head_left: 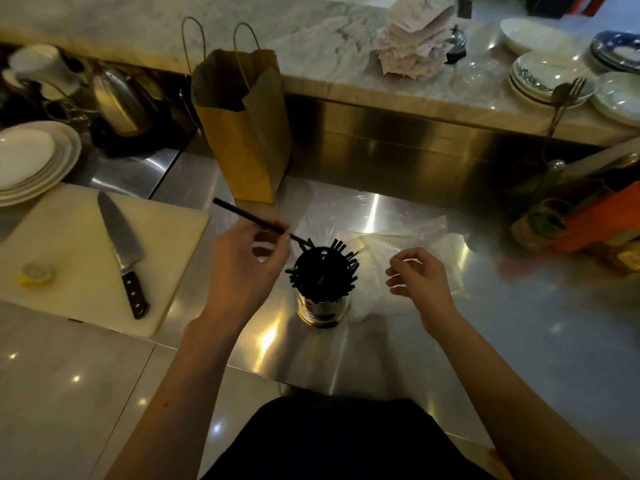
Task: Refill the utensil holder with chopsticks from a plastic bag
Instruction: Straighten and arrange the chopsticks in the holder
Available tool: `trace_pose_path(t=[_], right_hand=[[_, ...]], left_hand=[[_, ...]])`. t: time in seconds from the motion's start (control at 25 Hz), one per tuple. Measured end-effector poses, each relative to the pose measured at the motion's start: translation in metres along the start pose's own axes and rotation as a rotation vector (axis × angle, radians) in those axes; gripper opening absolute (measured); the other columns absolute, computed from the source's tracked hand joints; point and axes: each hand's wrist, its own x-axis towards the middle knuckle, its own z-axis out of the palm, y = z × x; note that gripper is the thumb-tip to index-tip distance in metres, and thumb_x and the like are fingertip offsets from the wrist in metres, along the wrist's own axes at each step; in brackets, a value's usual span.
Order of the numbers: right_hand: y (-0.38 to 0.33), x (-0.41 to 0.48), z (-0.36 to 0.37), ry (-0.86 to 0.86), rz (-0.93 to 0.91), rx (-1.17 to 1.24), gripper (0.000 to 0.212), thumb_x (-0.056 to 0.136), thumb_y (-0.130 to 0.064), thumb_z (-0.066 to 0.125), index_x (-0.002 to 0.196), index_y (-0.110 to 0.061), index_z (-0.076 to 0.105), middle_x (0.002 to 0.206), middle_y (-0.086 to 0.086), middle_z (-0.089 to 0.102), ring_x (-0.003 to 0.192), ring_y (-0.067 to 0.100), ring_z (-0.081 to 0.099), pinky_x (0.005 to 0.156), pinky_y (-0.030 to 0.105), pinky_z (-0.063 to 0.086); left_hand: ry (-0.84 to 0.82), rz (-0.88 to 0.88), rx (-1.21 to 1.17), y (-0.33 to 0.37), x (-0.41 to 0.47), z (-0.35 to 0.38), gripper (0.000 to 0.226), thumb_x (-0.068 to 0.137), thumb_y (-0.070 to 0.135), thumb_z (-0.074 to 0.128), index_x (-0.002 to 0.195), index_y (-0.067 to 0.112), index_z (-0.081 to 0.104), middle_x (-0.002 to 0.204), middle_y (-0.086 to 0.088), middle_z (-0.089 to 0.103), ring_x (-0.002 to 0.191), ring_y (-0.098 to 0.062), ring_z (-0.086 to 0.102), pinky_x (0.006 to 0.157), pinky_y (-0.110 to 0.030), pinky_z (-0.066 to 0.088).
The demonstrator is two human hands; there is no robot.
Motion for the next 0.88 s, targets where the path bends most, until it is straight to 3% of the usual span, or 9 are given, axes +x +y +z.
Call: trace_pose_path(t=[0.16,0.32,0.52,0.6,0.72,0.8,0.88], right_hand=[[-0.012,-0.005,-0.004,-0.083,-0.092,-0.044,0.002,0.091,-0.008,0.059,0.09,-0.007,0.059,0.076,0.012,0.069,0.061,0.018,0.064,0.058,0.029,0.054],[-0.008,-0.01,-0.001,-0.206,-0.114,-0.149,0.005,0.09,-0.01,0.059,0.095,-0.008,0.059,0.082,0.011,0.071,0.068,0.022,0.067,0.064,0.033,0.056],[-0.006,-0.018,0.005,-0.26,-0.177,-0.202,0.013,0.09,-0.017,0.06,0.102,-0.019,0.057,0.087,0.004,0.069,0.073,0.015,0.069,0.066,0.028,0.057],[-0.007,-0.019,0.009,-0.254,-0.21,-0.221,0.015,0.091,-0.02,0.059,0.105,-0.023,0.056,0.09,0.0,0.068,0.074,0.01,0.069,0.067,0.024,0.056],[-0.006,-0.019,0.018,-0.229,-0.223,-0.231,0.016,0.091,-0.02,0.059,0.106,-0.026,0.055,0.093,-0.002,0.067,0.078,0.009,0.068,0.069,0.024,0.054],[-0.005,-0.019,0.026,-0.188,-0.242,-0.23,0.019,0.09,-0.019,0.061,0.107,-0.026,0.054,0.097,-0.004,0.066,0.085,0.01,0.066,0.071,0.023,0.054],[-0.004,-0.022,0.034,-0.129,-0.291,-0.251,0.025,0.09,-0.018,0.062,0.113,-0.024,0.053,0.109,-0.005,0.062,0.097,0.009,0.063,0.076,0.019,0.052]], left_hand=[[-0.151,-0.029,0.143,-0.011,-0.018,0.026,0.012,0.087,0.015,0.066,0.095,0.023,0.072,0.085,0.015,0.069,0.077,0.012,0.062,0.069,0.002,0.04],[-0.194,-0.03,0.22,-0.017,-0.032,0.041,0.019,0.086,0.009,0.064,0.1,0.02,0.071,0.091,0.009,0.068,0.078,0.014,0.057,0.075,-0.001,0.042],[-0.115,-0.083,0.114,-0.01,-0.035,0.046,0.03,0.088,0.012,0.067,0.117,0.018,0.06,0.086,0.011,0.062,0.078,0.008,0.06,0.071,-0.005,0.047],[-0.08,-0.058,0.055,-0.008,-0.034,0.046,0.041,0.089,0.011,0.066,0.125,0.026,0.054,0.087,0.014,0.061,0.08,0.008,0.061,0.071,-0.005,0.048],[-0.074,0.013,0.006,-0.01,-0.031,0.047,0.061,0.089,0.009,0.065,0.134,0.04,0.037,0.097,0.01,0.061,0.083,0.002,0.061,0.073,-0.001,0.044],[-0.085,0.043,0.032,-0.011,-0.031,0.047,0.064,0.09,0.008,0.065,0.138,0.036,0.034,0.108,0.004,0.06,0.083,0.0,0.059,0.074,0.001,0.042],[-0.119,0.094,0.108,-0.013,-0.031,0.047,0.057,0.091,0.01,0.062,0.141,0.026,0.038,0.122,-0.003,0.057,0.094,-0.003,0.055,0.086,-0.002,0.041]])
